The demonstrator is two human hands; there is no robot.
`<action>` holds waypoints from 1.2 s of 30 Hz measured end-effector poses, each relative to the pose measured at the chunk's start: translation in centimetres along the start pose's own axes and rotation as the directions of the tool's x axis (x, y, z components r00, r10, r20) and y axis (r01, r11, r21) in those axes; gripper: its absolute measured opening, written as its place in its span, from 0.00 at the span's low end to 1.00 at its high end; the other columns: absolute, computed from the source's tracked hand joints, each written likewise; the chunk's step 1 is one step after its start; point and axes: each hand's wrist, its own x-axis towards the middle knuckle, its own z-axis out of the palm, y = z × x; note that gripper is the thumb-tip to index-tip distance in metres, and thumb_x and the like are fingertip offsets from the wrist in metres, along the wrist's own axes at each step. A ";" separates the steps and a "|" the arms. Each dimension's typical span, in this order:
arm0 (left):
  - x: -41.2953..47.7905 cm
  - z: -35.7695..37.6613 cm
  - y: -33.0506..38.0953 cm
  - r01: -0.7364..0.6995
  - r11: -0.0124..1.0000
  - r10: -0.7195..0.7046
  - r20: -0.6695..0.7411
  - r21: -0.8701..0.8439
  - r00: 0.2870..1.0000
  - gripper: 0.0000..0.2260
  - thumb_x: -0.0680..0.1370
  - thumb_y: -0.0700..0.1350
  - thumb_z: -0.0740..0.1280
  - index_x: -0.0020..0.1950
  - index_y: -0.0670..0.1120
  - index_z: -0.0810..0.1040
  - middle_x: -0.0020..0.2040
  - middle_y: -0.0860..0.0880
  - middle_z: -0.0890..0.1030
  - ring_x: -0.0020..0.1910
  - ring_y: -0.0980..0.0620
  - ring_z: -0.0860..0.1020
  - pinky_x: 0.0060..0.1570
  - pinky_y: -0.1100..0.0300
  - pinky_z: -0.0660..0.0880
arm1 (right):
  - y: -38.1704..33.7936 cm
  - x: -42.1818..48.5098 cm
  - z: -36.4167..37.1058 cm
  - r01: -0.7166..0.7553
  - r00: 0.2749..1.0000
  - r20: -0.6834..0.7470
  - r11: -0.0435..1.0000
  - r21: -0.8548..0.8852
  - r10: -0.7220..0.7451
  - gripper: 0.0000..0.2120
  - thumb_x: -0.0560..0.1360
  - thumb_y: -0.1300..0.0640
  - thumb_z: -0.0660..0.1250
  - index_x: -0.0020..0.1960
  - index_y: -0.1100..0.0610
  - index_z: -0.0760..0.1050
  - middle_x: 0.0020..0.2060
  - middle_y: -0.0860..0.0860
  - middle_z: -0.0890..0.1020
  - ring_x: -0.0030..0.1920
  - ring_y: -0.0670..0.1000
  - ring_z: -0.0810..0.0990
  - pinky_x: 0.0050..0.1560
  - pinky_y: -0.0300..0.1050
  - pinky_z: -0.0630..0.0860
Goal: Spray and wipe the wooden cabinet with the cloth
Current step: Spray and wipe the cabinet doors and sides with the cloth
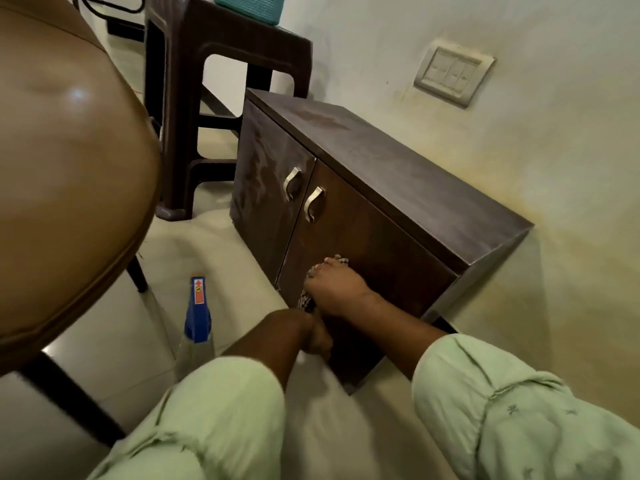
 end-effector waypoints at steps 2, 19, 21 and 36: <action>-0.5 -0.6 -1.0 0.048 0.999 -0.050 -0.058 -0.025 0.997 0.21 0.80 0.46 0.61 0.72 0.41 0.67 0.71 0.40 0.69 0.66 0.41 0.70 0.68 0.51 0.64 | -0.2 -0.9 -0.3 -0.103 0.990 -0.075 0.975 0.199 0.120 0.18 0.70 0.53 0.66 0.59 0.57 0.76 0.56 0.56 0.77 0.57 0.58 0.75 0.61 0.55 0.71; -8.0 5.8 0.0 -0.041 0.751 -0.487 -0.595 -0.659 0.639 0.21 0.76 0.45 0.62 0.69 0.51 0.68 0.60 0.49 0.79 0.56 0.47 0.78 0.55 0.51 0.76 | -8.6 -1.7 -0.2 -0.120 0.592 0.671 -0.774 0.622 0.447 0.15 0.77 0.63 0.62 0.62 0.67 0.75 0.54 0.58 0.80 0.45 0.52 0.78 0.43 0.41 0.75; -9.8 7.1 0.6 0.001 0.744 -0.537 -0.598 -0.668 0.595 0.22 0.76 0.42 0.61 0.70 0.52 0.69 0.61 0.50 0.79 0.56 0.50 0.79 0.54 0.52 0.77 | -9.6 -2.3 -0.3 -0.056 0.613 0.719 -0.890 0.452 0.326 0.15 0.78 0.63 0.61 0.63 0.68 0.74 0.55 0.61 0.81 0.42 0.53 0.80 0.40 0.41 0.77; -14.0 4.7 -4.8 -0.017 0.511 -0.739 -0.449 -0.859 0.502 0.46 0.71 0.43 0.75 0.78 0.52 0.46 0.78 0.50 0.56 0.75 0.50 0.60 0.68 0.54 0.64 | -9.8 -5.9 -4.6 -0.072 0.805 0.593 -0.987 0.145 0.028 0.12 0.73 0.67 0.63 0.56 0.61 0.76 0.54 0.59 0.82 0.55 0.59 0.81 0.49 0.50 0.81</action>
